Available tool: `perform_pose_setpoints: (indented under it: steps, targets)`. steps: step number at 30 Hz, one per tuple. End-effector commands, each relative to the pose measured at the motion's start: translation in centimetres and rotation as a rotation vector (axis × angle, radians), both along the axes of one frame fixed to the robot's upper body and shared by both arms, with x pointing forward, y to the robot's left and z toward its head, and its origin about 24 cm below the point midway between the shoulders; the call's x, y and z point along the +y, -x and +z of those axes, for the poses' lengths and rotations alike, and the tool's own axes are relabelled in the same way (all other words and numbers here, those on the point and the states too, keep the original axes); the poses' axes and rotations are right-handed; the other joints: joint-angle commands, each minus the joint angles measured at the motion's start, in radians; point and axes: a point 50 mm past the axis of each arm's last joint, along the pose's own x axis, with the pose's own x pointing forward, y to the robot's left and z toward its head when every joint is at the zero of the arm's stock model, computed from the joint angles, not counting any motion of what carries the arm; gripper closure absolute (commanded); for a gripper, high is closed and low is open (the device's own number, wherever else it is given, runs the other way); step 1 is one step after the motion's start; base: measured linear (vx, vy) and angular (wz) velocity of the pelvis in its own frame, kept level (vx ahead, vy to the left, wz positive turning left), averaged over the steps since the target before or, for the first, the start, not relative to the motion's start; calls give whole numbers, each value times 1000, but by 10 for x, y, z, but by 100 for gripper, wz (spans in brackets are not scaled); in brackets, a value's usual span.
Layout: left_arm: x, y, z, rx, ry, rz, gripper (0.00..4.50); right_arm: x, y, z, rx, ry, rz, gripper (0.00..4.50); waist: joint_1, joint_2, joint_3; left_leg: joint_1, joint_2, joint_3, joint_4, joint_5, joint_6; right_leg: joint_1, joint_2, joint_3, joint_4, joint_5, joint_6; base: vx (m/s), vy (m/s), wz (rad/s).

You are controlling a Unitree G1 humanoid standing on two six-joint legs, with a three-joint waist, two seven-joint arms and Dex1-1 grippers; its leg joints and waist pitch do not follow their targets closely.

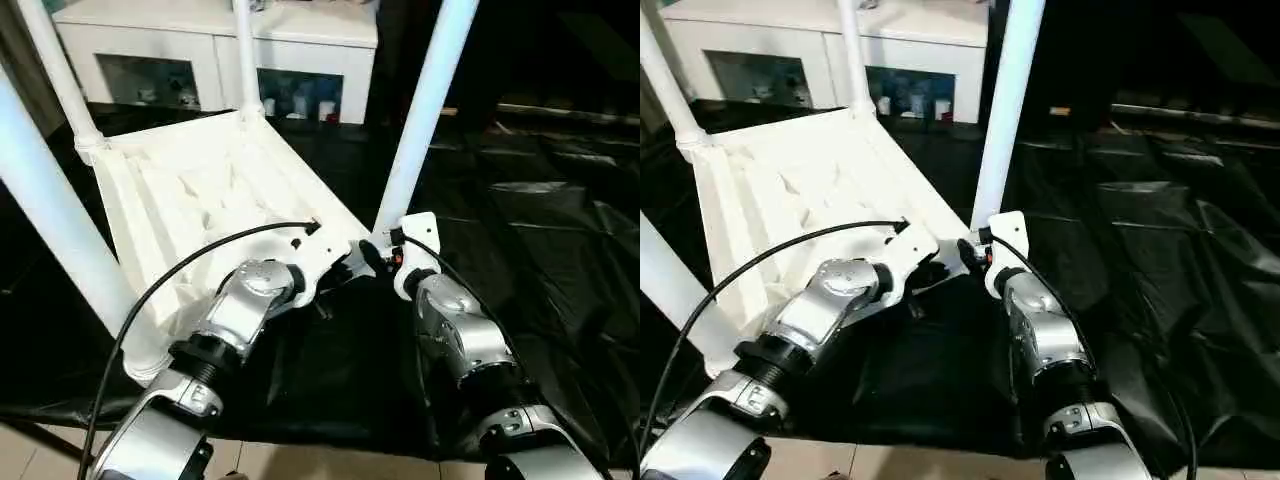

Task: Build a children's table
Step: Rotate leg to tighten

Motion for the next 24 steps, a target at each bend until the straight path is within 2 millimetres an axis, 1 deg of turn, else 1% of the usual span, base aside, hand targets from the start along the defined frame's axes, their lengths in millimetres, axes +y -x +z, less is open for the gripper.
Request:
perform_pose_setpoints:
  steps: [1, 2, 3, 4, 6, 7, 8, 10, 11, 12, 13, 14, 15, 17, 18, 19, 20, 24]
  targets:
    - [7, 2, -10, 16, 7, 43, 450, -2, 1, -6, 27, -15, -17, 76, 4, -10, -53, 5, 35, -20, -71, -248, 18, 38, -54, 26, -83, -237, -170, 0, 0, 0]
    - [12, 2, -10, 11, 6, 17, 450, -6, -3, 3, -13, -28, 18, 68, 4, -8, -53, 7, 35, -21, -72, -263, 14, 36, -54, 25, -84, -255, -167, 0, 0, 0]
    - [12, 3, -10, 11, 6, 17, 450, -6, -3, 4, -13, -28, 20, 58, 3, -9, -52, 7, 36, -21, -73, -272, 15, 37, -53, 26, -85, -262, -165, 0, 0, 0]
    - [17, 3, -9, 4, 9, -12, 450, -9, -4, 11, -31, -27, 121, 58, 2, -10, -52, 6, 35, -22, -73, -279, 15, 38, -53, 25, -85, -269, -163, 0, 0, 0]
    - [20, 4, -8, -3, 13, -31, 450, -10, -3, 14, -36, -13, 196, 58, 2, -11, -51, 4, 36, -21, -71, -273, 24, 39, -53, 26, -85, -256, -166, 0, 0, 0]
    - [22, 5, -6, -6, 22, -61, 450, -12, -1, 17, -47, 15, 271, 58, 3, -11, -52, 4, 36, -21, -71, -268, 27, 40, -53, 26, -84, -252, -168, 0, 0, 0]
    - [22, 5, -6, -6, 22, -61, 450, -12, -1, 17, -47, 15, 271, 58, 5, -11, -52, 4, 36, -21, -70, -262, 30, 41, -54, 26, -84, -248, -170, 0, 0, 0]
    - [27, 11, -5, 1, 36, -152, 450, -20, 10, 23, -49, 33, 479, 58, 7, -12, -53, 3, 38, -20, -68, -242, 43, 43, -54, 26, -79, -215, -180, 0, 0, 0]
    - [27, 12, -5, 3, 37, -164, 450, -21, 11, 23, -49, 37, 500, 58, 10, -13, -52, 4, 39, -19, -66, -237, 53, 44, -54, 26, -78, -203, -183, 0, 0, 0]
    - [30, 14, -5, 14, 38, -190, 450, -25, 15, 25, -44, 51, 559, 58, 12, -12, -52, 4, 41, -19, -66, -228, 57, 43, -56, 26, -77, -194, -194, 0, 0, 0]
    - [33, 18, -4, 28, 37, -241, 450, -30, 20, 26, -31, 64, 617, 58, 13, -12, -52, 5, 41, -18, -65, -227, 59, 42, -55, 27, -77, -192, -196, 0, 0, 0]
    - [33, 19, -4, 30, 37, -253, 450, -31, 20, 27, -28, 66, 629, 58, 16, -12, -52, 6, 43, -18, -66, -227, 61, 42, -56, 27, -76, -193, -200, 0, 0, 0]
    - [35, 24, -3, 46, 47, -313, 450, -35, 24, 28, -15, 78, 678, 58, 17, -12, -52, 6, 42, -17, -66, -227, 61, 41, -54, 26, -76, -194, -203, 0, 0, 0]
    - [36, 29, -1, 77, 76, -367, 450, -38, 26, 29, -6, 87, 714, 58, 22, -10, -50, 10, 45, -17, -68, -243, 50, 37, -55, 26, -77, -214, -210, 0, 0, 0]
    - [36, 29, -1, 77, 76, -367, 450, -38, 26, 29, -6, 87, 714, 58, 23, -10, -51, 11, 45, -17, -68, -244, 46, 37, -55, 27, -76, -218, -211, 0, 0, 0]
    - [37, 34, 1, 109, 100, -410, 450, -38, 28, 29, 4, 93, 742, 58, 25, -10, -49, 11, 45, -16, -69, -249, 41, 35, -56, 28, -77, -227, -212, 0, 0, 0]
    - [38, 37, 2, 121, 102, -431, 450, -38, 30, 28, 14, 101, 764, 58, 28, -8, -49, 14, 46, -16, -70, -256, 36, 33, -56, 29, -77, -234, -212, 0, 0, 0]
    - [39, 40, 2, 131, 107, -456, 450, -36, 36, 24, 44, 128, 820, 58, 33, -9, -49, 13, 45, -15, -70, -253, 31, 34, -54, 29, -76, -225, -206, 0, 0, 0]
